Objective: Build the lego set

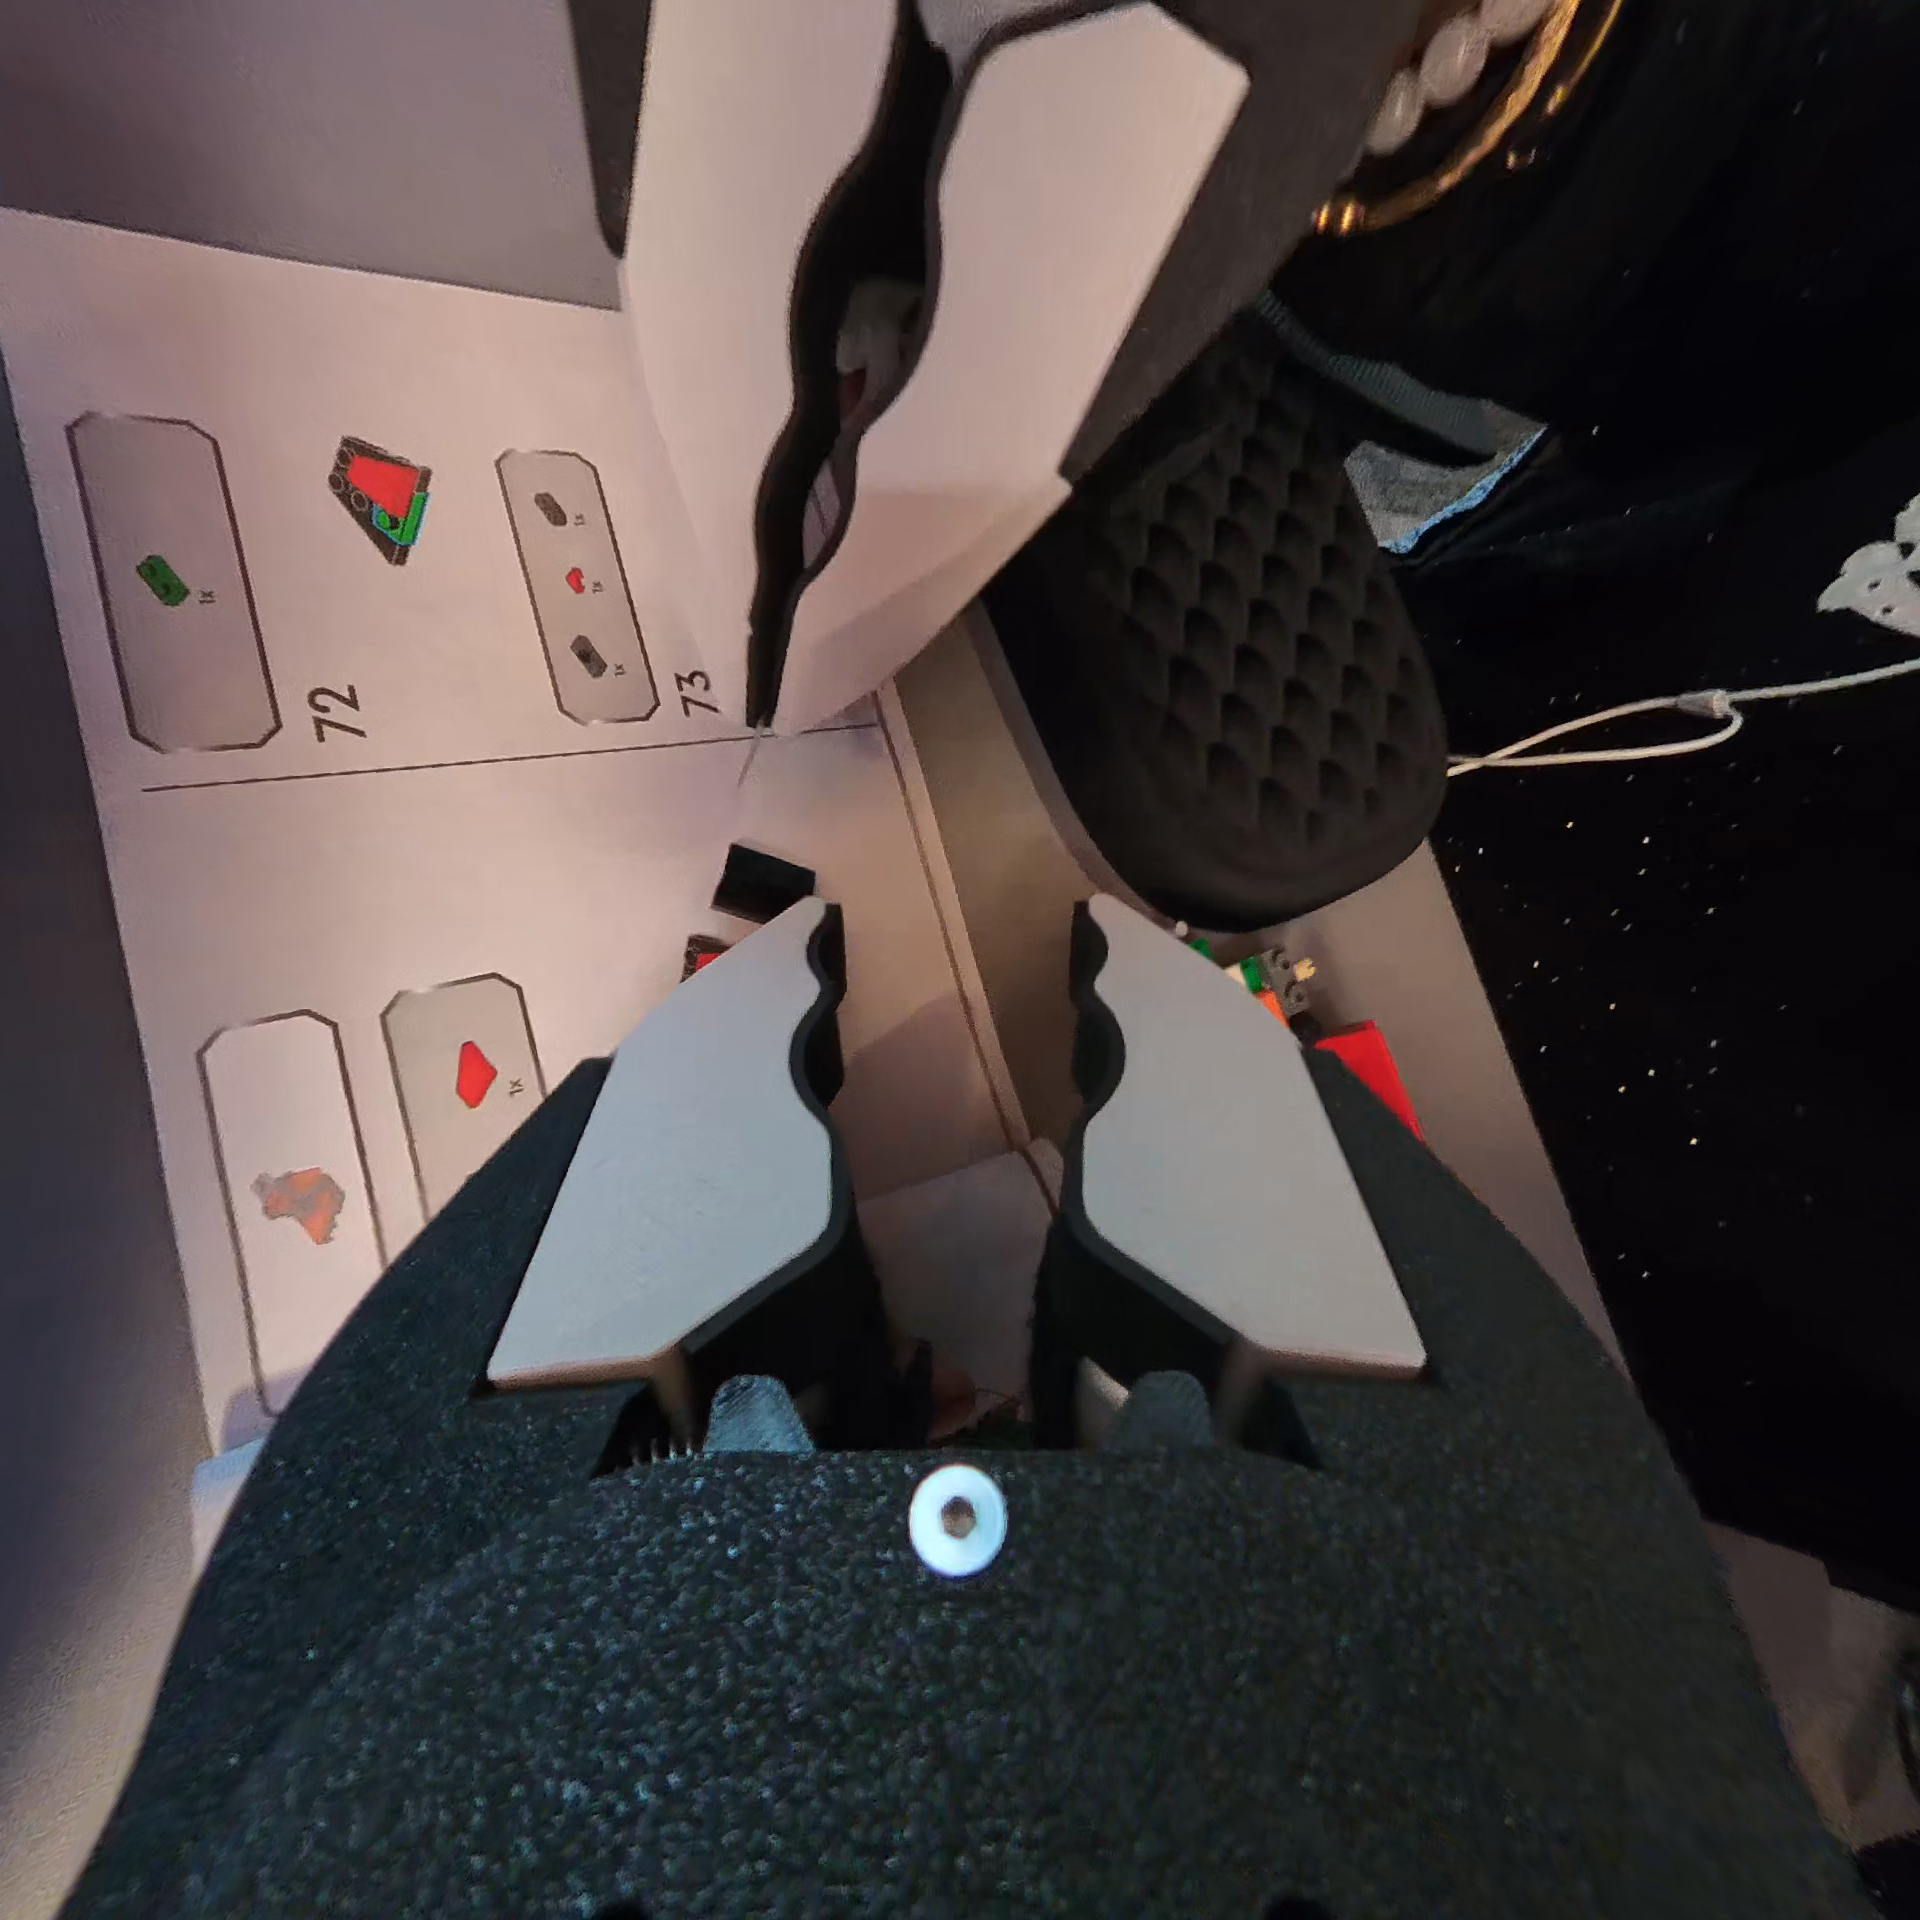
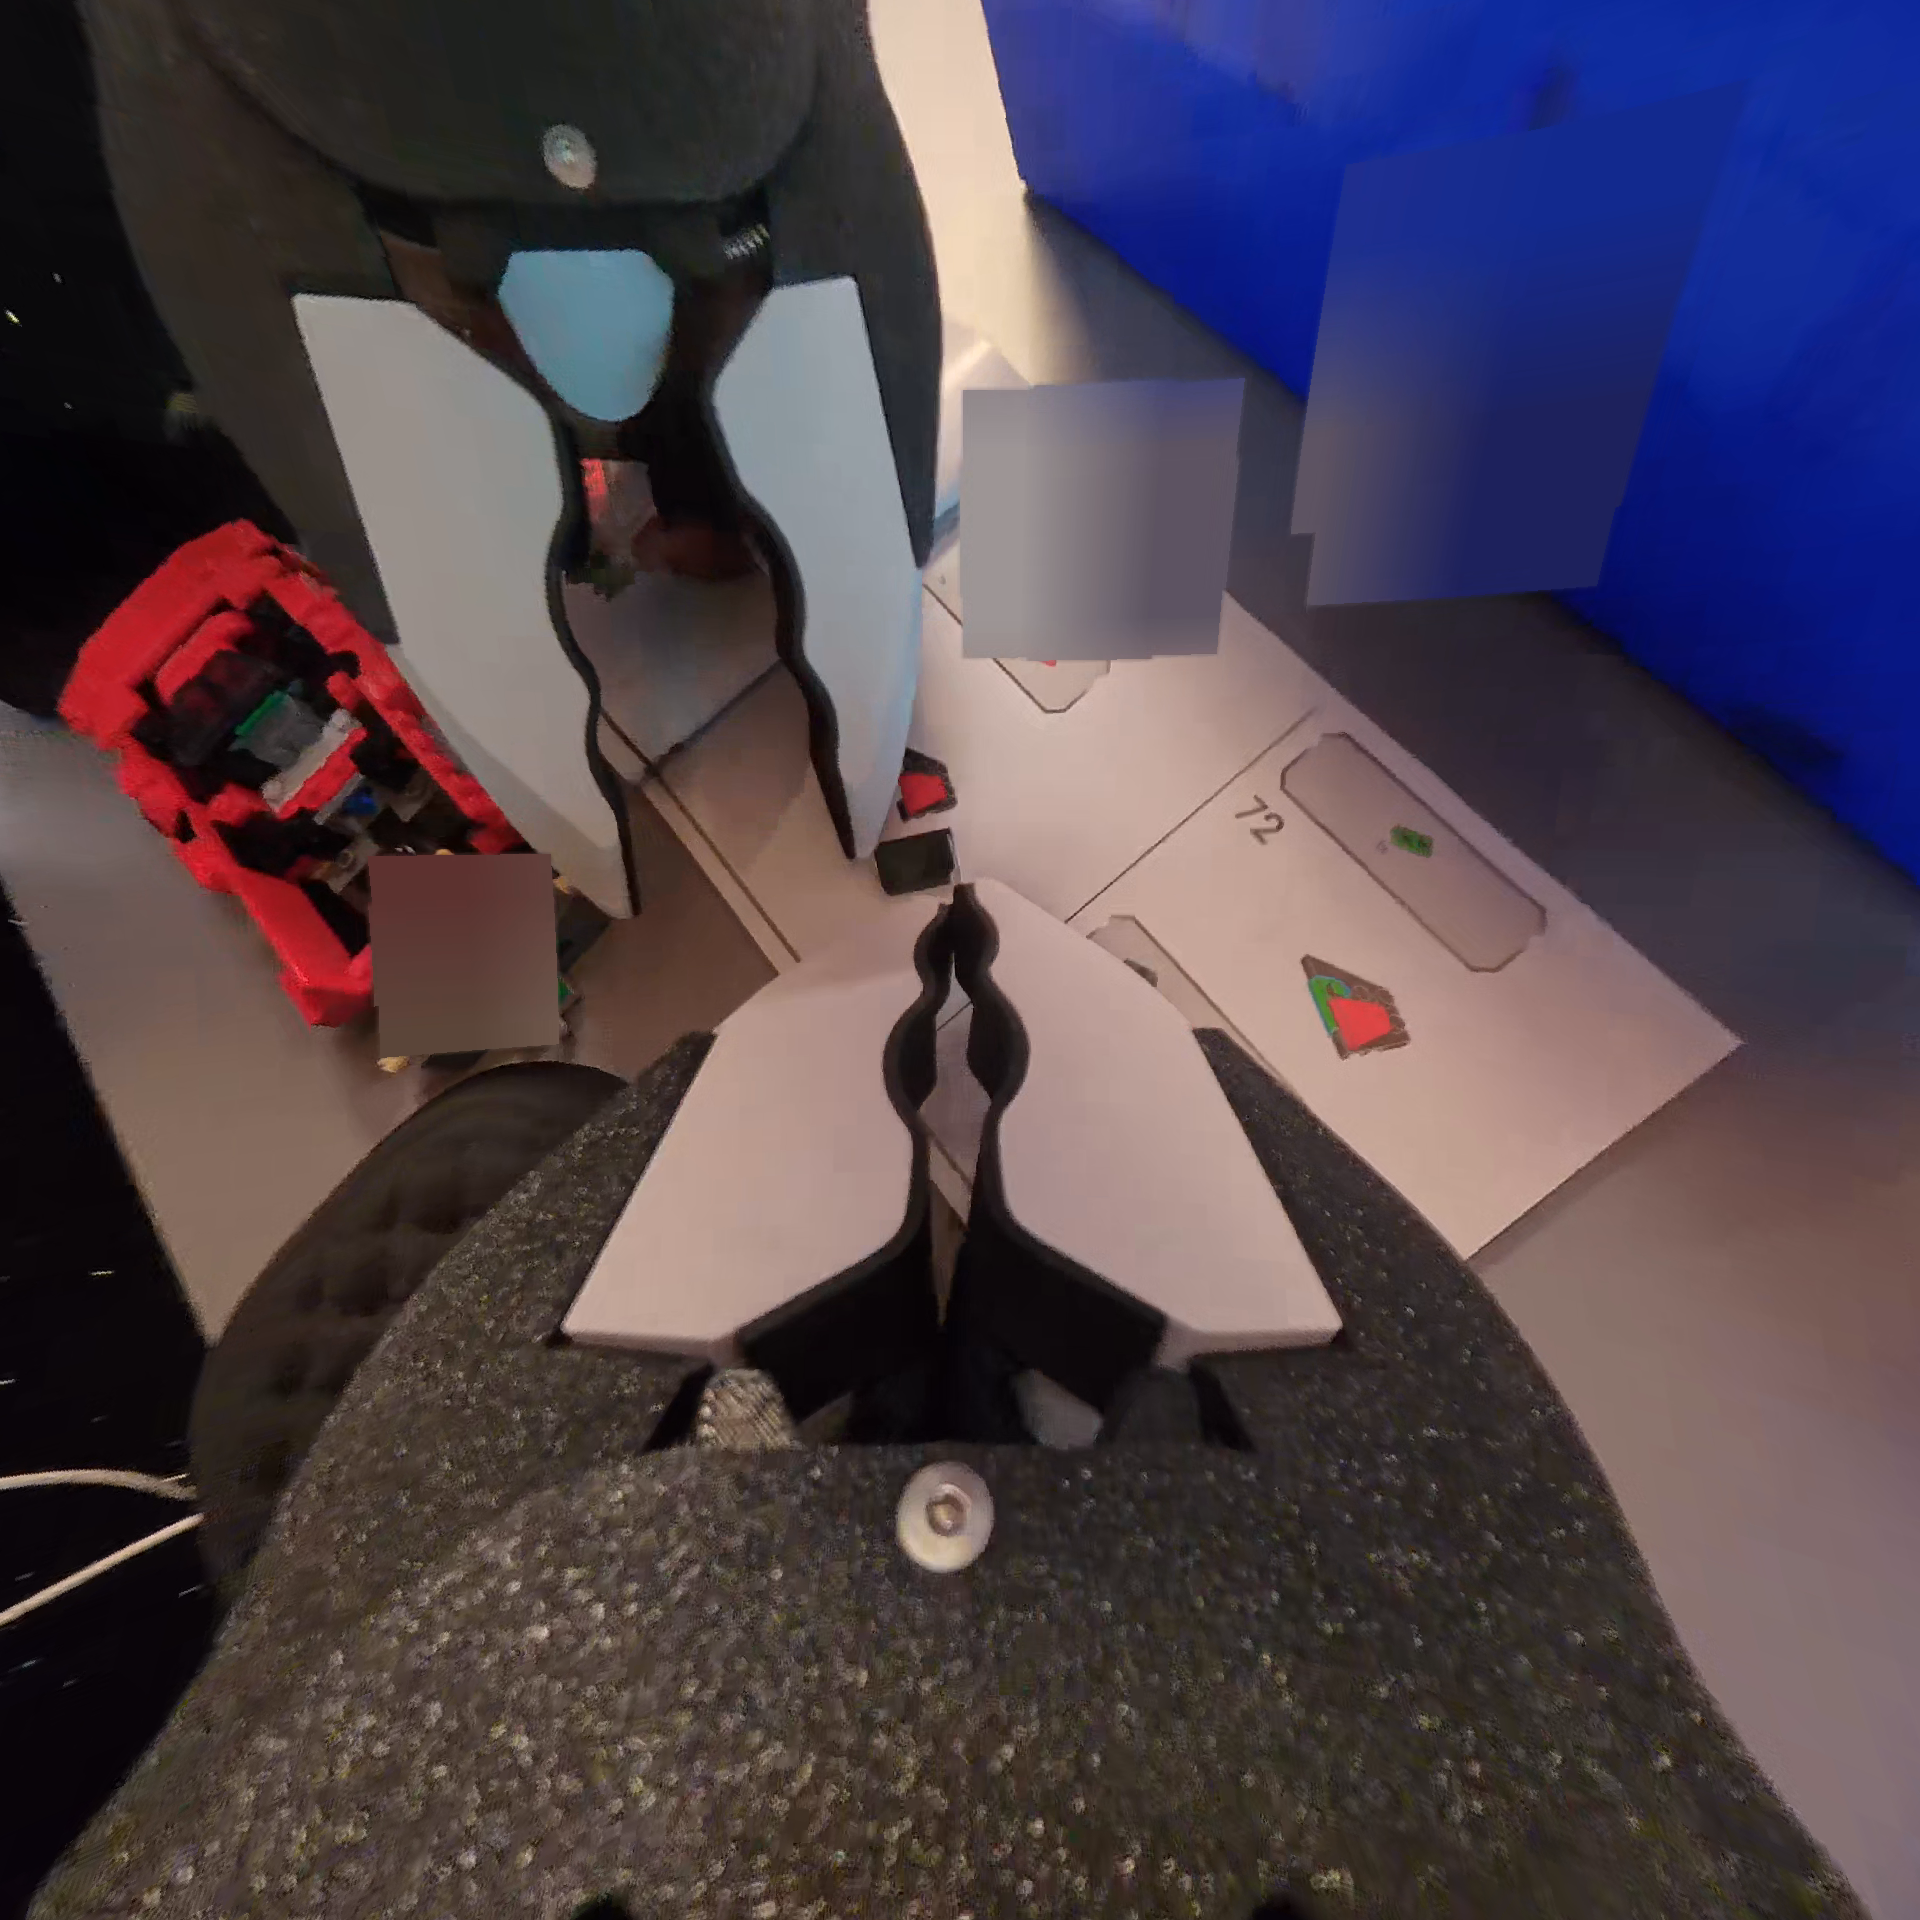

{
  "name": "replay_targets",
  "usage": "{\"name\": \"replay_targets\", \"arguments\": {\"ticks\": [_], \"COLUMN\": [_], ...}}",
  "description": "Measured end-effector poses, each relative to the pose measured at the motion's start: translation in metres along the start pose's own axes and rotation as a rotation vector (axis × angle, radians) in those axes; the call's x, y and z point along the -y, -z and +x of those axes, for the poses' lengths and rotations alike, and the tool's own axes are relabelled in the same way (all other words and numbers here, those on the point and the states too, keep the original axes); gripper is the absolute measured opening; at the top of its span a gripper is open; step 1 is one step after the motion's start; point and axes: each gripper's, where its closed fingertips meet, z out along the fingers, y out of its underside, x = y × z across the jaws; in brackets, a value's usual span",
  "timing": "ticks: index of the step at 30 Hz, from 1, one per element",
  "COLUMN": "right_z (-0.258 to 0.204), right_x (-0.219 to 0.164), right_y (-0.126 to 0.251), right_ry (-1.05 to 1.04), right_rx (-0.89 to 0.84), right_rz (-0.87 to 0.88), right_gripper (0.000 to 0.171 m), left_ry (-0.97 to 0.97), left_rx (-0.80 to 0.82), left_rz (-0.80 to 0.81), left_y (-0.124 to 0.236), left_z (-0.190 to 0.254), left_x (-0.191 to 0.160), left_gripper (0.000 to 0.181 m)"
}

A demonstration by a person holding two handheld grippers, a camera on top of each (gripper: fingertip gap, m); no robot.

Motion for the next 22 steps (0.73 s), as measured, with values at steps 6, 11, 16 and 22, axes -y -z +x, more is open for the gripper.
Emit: {"name": "replay_targets", "arguments": {"ticks": [6,11,16,22], "right_z": [0.002,-0.002,-0.008,-0.004], "right_x": [0.003,0.003,0.002,-0.001], "right_y": [-0.005,-0.001,-0.002,-0.009], "right_ry": [0.258,0.324,0.417,0.412], "right_rx": [-0.259,-0.469,-0.656,-0.722], "right_rz": [0.074,0.064,0.025,-0.039], "right_gripper": [0.0,0.0,0.0,0.0], "left_ry": [0.041,0.022,-0.026,-0.041], "left_rx": [0.041,0.082,0.096,0.07], "left_rz": [0.03,0.05,0.049,0.077], "left_y": [0.002,0.008,0.002,0.002], "left_z": [-0.002,-0.007,-0.009,-0.007], "left_x": [-0.002,-0.002,-0.003,-0.001], "left_gripper": [0.041,0.045,0.045,0.046]}}
